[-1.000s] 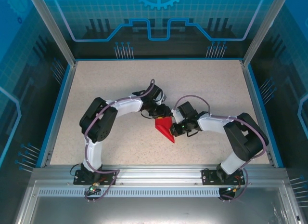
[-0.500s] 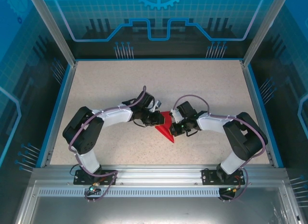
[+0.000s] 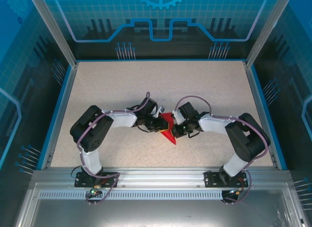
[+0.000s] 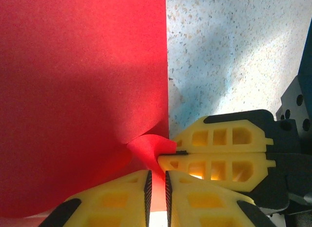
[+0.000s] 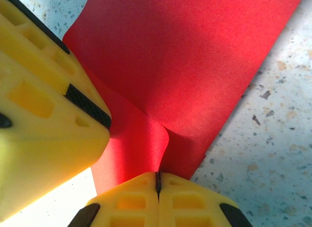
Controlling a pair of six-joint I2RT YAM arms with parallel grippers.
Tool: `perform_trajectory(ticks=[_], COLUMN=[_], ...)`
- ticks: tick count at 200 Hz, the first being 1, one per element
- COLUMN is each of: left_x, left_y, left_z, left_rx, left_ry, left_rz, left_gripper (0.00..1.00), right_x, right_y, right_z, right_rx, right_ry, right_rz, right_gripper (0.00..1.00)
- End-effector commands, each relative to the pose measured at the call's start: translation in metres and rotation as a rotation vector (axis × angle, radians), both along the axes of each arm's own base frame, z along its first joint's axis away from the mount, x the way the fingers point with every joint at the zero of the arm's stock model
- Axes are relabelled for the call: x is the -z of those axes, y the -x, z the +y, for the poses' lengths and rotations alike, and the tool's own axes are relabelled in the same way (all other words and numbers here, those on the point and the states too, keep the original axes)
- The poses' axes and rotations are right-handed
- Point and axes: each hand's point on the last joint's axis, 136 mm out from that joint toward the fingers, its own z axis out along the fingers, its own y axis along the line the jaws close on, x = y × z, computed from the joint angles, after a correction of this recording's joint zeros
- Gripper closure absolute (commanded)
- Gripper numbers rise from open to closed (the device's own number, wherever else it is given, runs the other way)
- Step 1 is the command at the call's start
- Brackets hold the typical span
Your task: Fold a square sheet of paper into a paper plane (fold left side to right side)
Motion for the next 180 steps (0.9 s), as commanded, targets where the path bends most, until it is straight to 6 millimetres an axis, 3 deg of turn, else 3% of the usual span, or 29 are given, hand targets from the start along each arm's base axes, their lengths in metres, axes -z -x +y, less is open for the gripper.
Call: perform_trajectory(ticks=[1, 78, 119, 180], left_x=[0.005, -0.021, -0.001, 0.021], left_y=[0.004, 0.001, 0.004, 0.015], left_z=[-0.004, -0.007, -0.007, 0.010], left_rx=[0.007, 0.012, 0.015, 0.006], left_ry=[0.007, 0.033, -0.002, -0.095], left_rz=[0.024, -0.021, 0.015, 0.048], left_gripper=[0.82, 0.82, 0.82, 0.82], right_x=[0.032, 0.032, 0.031, 0.031], right_y=[0.026, 0.026, 0.027, 0.027], right_z=[-0.019, -0.019, -0.019, -0.020], right_rx=[-0.006, -0.010, -0.013, -0.014], right_ry=[0.129, 0.134, 0.135, 0.141], right_rz=[0.107, 0.106, 0.107, 0.107], right_gripper=[1.00, 1.00, 1.00, 1.00])
